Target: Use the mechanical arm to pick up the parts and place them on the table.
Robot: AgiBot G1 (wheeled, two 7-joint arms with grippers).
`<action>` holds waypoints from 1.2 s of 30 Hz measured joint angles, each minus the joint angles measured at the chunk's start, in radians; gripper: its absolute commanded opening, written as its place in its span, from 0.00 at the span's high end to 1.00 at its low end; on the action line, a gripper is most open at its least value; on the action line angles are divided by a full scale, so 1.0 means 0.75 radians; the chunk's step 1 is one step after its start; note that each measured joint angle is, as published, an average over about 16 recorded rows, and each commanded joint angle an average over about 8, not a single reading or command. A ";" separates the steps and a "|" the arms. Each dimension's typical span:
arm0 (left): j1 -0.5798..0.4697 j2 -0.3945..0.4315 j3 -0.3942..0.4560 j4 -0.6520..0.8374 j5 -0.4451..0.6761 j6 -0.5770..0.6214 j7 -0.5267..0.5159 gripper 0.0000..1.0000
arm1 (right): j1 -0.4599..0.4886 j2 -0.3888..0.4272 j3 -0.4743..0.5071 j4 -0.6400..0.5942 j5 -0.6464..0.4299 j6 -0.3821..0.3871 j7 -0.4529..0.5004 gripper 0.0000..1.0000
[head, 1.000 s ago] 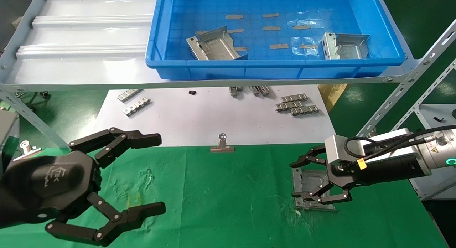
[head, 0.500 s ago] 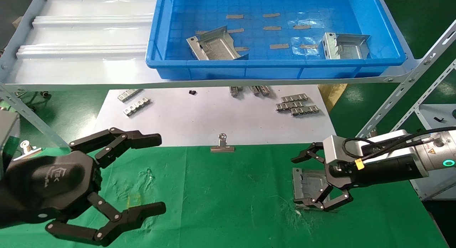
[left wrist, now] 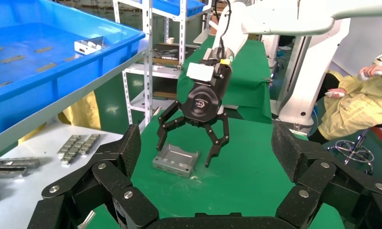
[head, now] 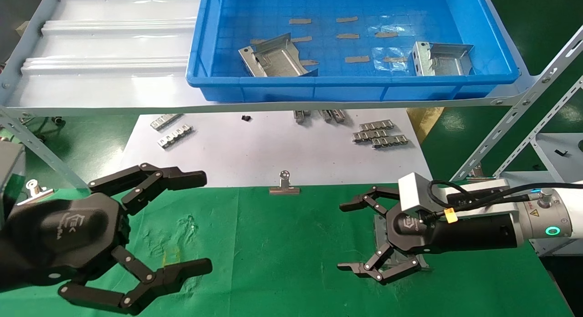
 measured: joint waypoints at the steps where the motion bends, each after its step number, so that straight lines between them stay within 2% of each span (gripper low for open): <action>1: 0.000 0.000 0.000 0.000 0.000 0.000 0.000 0.00 | -0.017 0.008 0.024 0.025 0.005 0.002 0.016 0.00; 36: 0.000 0.000 0.000 0.000 0.000 0.000 0.000 0.00 | -0.606 0.289 0.849 0.907 0.178 0.084 0.568 0.00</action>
